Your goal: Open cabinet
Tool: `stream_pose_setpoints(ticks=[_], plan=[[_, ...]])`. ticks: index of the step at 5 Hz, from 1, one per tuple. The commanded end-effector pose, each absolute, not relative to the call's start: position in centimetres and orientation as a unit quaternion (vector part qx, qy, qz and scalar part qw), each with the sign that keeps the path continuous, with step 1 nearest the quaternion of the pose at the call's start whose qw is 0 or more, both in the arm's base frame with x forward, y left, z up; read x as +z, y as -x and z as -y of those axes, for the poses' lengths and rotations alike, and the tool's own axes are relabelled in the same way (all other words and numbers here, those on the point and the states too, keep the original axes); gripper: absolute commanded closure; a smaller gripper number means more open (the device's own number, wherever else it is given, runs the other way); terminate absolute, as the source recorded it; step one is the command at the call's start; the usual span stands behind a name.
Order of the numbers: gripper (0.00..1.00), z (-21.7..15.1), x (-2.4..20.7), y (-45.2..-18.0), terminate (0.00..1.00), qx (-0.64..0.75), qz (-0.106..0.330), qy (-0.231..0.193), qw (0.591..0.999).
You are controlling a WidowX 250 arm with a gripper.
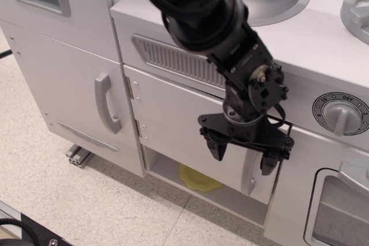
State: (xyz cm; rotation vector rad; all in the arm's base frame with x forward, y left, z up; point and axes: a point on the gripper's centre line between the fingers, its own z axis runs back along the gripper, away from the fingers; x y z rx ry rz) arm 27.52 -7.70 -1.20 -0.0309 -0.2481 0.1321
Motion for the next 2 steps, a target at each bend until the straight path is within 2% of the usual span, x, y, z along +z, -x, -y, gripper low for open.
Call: stream_pose_setpoints(ticks=[1,2], plan=[[0.0,8.64,-2.16,-29.89,0.0,0.044,0.172,0.003,0.984],[0.0,8.4,-2.62,-30.56,0.0,0.047,0.179,-0.008,0.983]])
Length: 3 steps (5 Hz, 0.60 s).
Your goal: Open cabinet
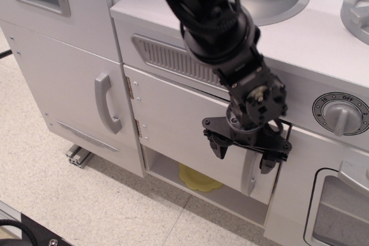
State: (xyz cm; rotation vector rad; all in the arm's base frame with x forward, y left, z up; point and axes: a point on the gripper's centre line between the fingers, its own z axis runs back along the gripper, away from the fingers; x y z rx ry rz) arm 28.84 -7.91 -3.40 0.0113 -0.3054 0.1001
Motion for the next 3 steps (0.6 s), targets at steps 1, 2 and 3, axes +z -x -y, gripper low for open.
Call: stream_pose_setpoints(ticks=[1,2,3], plan=[[1.0,8.47,-2.61,-30.43,0.0,0.046,0.18,-0.006,0.983],[1.0,8.56,-2.67,-30.17,0.0,0.042,0.18,-0.002,0.983],[1.0,8.46,-2.79,-29.51,0.0,0.037,0.178,0.0,0.983]])
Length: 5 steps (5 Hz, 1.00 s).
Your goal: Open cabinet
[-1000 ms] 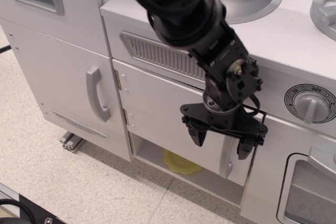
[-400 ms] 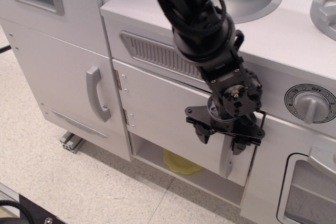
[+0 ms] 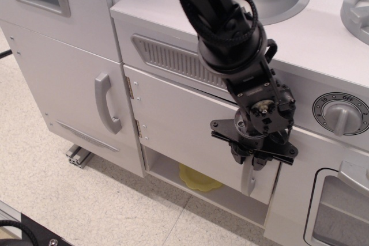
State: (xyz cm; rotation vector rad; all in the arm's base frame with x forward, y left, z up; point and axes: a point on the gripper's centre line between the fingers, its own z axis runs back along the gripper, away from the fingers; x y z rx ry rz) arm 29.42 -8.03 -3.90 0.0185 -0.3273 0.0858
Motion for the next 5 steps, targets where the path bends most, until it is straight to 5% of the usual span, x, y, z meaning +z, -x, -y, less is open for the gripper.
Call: stream_pose_setpoints(ticks=[1,3,4,5], plan=[[1.0,8.0,-2.8,-28.0,0.0,0.025,0.174,0.0,0.984],[1.0,5.7,-2.4,-24.9,0.0,-0.002,0.155,0.002,0.988],[0.0,5.1,-0.9,-24.2,0.0,0.015,0.129,0.023,0.991],[0.0,4.5,1.6,-23.8,0.0,0.018,0.076,0.028,0.997]])
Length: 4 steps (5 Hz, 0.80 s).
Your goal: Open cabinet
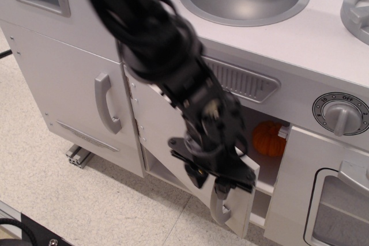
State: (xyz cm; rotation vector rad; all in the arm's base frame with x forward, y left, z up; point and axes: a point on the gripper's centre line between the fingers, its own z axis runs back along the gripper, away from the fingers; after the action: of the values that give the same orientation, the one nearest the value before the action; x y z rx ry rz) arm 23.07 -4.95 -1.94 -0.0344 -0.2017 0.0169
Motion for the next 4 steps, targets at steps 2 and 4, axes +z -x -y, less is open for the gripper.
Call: stream_pose_setpoints(ticks=[2,4], plan=[[0.0,6.1,7.3,-25.0,0.0,0.003,0.088,0.097,0.991],[0.0,8.7,6.0,-27.8,0.0,-0.026,0.154,0.087,0.984]])
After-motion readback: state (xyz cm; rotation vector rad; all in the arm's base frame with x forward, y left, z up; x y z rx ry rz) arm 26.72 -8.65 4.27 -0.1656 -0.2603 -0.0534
